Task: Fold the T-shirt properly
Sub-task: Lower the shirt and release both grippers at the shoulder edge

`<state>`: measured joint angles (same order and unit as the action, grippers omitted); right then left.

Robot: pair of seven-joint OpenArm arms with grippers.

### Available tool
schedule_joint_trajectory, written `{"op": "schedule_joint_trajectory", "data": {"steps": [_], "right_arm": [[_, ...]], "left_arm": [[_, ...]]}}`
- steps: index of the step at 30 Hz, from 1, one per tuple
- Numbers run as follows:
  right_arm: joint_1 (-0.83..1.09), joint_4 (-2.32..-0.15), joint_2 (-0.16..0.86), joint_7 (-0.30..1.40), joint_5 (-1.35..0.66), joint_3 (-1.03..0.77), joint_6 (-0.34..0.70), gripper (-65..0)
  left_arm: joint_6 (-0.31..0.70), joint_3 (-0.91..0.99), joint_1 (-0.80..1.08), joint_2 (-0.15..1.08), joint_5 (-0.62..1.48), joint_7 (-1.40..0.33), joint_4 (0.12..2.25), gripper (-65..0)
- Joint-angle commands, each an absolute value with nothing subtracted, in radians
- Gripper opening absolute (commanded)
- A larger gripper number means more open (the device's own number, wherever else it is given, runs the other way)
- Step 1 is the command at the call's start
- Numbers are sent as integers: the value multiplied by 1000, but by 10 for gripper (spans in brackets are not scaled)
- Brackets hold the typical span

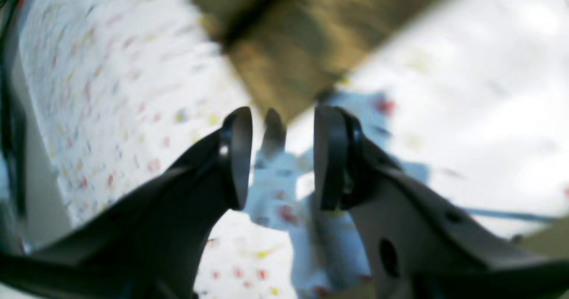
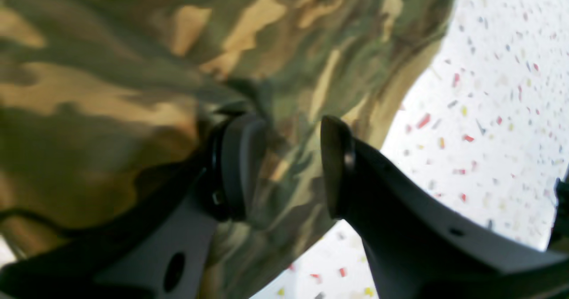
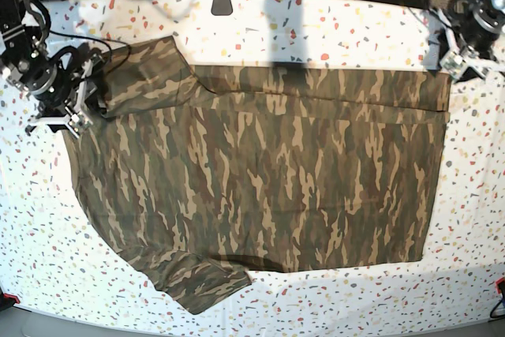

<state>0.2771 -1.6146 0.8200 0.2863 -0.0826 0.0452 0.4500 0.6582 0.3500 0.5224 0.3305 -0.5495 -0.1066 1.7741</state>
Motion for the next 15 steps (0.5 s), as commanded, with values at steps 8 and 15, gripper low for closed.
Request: {"op": "schedule_joint_trajectory", "data": {"steps": [8, 15], "right_arm": [[344, -1690, 842, 329, -82, 32, 441, -400], [393, -1737, 842, 336, -83, 31, 441, -399]], "left_arm": [[531, 204, 528, 474, -625, -73, 1769, -424], [485, 141, 486, 538, -632, -74, 1642, -424]]}}
